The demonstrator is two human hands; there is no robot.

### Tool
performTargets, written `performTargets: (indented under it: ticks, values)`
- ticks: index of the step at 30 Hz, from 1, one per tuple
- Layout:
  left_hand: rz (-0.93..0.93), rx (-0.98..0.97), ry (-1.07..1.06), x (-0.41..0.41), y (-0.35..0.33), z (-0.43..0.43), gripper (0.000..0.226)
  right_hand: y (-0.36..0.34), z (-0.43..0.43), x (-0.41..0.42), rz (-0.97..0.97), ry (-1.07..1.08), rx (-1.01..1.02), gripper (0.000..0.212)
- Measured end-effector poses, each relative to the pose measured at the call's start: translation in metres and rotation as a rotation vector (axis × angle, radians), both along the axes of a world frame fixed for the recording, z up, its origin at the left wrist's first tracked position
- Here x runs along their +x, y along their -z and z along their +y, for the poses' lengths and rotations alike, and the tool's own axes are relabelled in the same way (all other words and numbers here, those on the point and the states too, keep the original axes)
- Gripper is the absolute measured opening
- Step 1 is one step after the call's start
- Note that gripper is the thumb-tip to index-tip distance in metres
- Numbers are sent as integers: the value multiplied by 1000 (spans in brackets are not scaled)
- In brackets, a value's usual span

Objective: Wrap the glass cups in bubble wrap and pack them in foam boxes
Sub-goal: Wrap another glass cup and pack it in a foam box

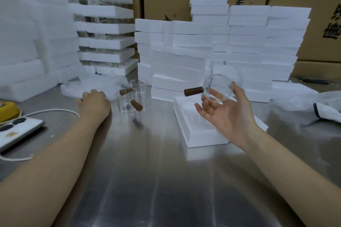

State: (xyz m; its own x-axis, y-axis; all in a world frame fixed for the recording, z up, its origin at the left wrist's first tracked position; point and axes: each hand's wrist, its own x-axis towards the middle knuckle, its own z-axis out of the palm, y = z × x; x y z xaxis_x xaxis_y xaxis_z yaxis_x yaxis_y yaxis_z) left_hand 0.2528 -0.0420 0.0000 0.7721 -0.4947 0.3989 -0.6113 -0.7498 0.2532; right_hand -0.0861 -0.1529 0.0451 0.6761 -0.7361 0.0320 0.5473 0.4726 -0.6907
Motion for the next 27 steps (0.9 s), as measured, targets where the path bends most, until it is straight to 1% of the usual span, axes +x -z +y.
performTargets:
  ticks: [2,5,7,8,10,11,13,14,16,17,19,21,24,25,27]
  values:
    - [30,-149,-18,-4,-1,1,26,0,1,0,6,8,-5,55]
    - [204,-515,-84,-13,-12,5,25,-2,3,1,10,18,0,53]
    - [239,-735,-112,-25,-23,8,28,-2,3,0,7,16,2,52]
    - [217,-838,-118,-32,-30,8,30,-2,4,0,4,15,4,52]
    - [83,-1004,-84,-50,-47,8,30,-3,4,0,-4,16,9,51]
    - [-7,-1059,-21,-61,-56,7,29,-2,4,0,-11,15,13,50]
    - [-167,-1106,180,-88,-72,3,27,-2,5,0,-35,14,25,49]
    - [-216,-1103,294,-104,-77,0,24,-3,5,-1,-53,19,35,48]
    - [-246,-1033,513,-136,-78,-5,16,-2,5,-2,-108,38,70,45]
    - [-244,-959,605,-150,-75,-8,13,-2,5,-2,-144,49,92,45]
    - [-240,-754,711,-170,-64,-13,11,-2,5,-4,-213,67,134,44]
    - [-273,-535,751,-177,-49,-17,16,-2,5,-6,-255,89,154,42]
    - [-354,-242,758,-172,-36,-21,32,-3,4,-7,-257,129,136,33]
    - [-350,-190,747,-170,-34,-22,37,-3,3,-8,-246,136,122,33]
    - [-335,-163,730,-166,-34,-23,42,-4,0,-8,-207,142,91,38]
